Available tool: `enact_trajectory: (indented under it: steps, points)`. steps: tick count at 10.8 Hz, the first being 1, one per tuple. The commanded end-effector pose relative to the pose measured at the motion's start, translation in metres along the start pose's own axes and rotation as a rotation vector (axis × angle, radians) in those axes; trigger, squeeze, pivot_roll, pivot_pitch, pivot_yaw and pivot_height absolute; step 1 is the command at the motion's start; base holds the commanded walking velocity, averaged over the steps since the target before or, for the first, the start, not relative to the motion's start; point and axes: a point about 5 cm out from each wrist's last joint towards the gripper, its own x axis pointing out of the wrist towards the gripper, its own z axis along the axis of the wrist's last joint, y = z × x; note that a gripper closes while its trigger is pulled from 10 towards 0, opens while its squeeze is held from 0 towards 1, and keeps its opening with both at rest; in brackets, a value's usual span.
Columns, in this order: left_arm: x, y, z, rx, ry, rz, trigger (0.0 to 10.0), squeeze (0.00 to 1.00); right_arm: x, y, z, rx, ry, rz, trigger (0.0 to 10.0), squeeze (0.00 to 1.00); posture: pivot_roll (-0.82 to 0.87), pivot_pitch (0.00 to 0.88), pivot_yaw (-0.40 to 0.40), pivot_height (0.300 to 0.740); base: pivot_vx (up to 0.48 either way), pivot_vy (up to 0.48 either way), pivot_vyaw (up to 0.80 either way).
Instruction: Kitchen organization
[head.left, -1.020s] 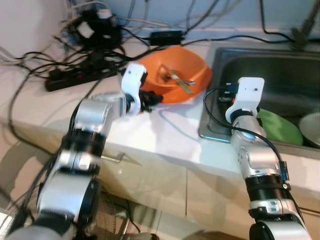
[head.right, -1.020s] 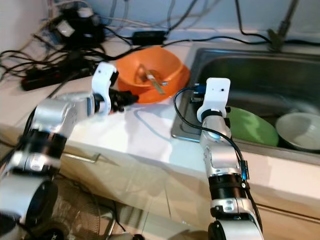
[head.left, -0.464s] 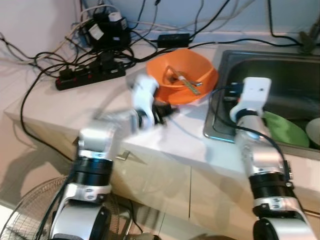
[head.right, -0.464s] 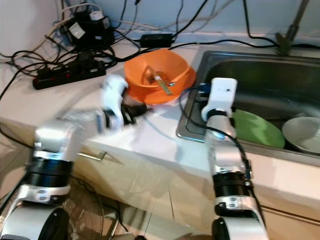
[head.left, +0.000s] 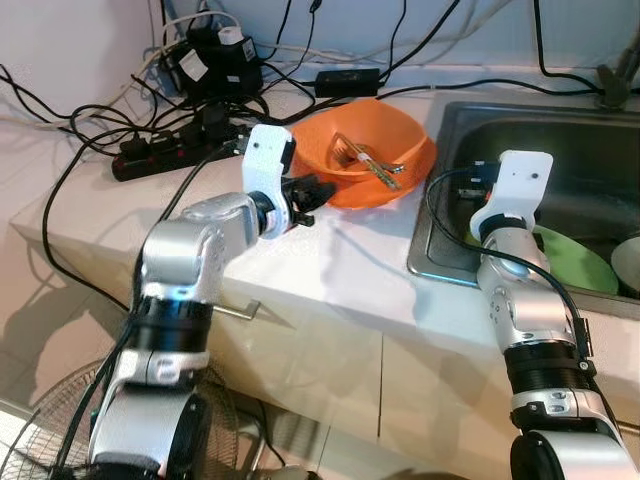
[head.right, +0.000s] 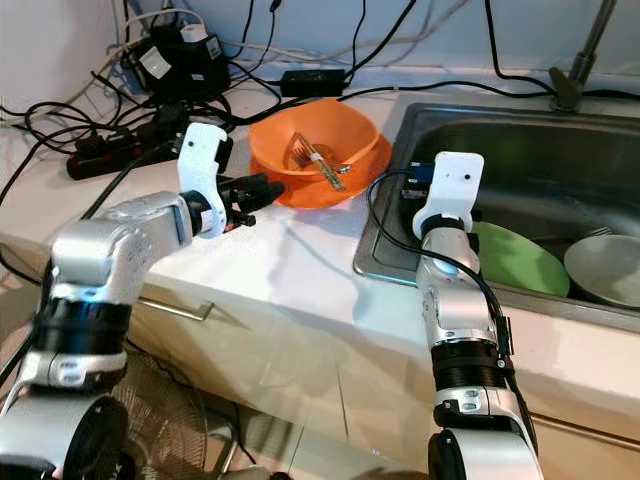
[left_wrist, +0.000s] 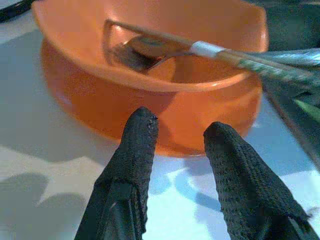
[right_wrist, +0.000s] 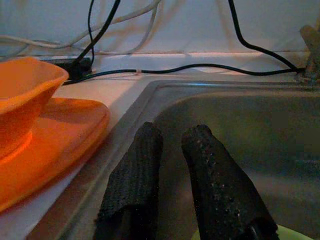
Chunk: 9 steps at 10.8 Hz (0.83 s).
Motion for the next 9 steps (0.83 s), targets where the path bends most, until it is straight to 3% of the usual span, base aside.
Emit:
enact_trajectory:
  steps: [1, 9]
  points:
    - [0.003, 0.004, 0.006, 0.037, -0.006, 0.018, 10.0, 0.00, -0.002, 0.003, 0.003, 0.006, -0.013, 0.009, 10.0, 0.00, 0.15, 0.046, 0.140, 0.740, 0.000, 0.000, 0.00]
    - [0.039, 0.013, 0.000, 0.040, 0.029, 0.009, 10.0, 0.00, -0.021, -0.004, -0.001, -0.005, 0.018, -0.014, 10.0, 0.00, 0.08, 0.140, 0.160, 0.740, 0.000, 0.000, 0.00]
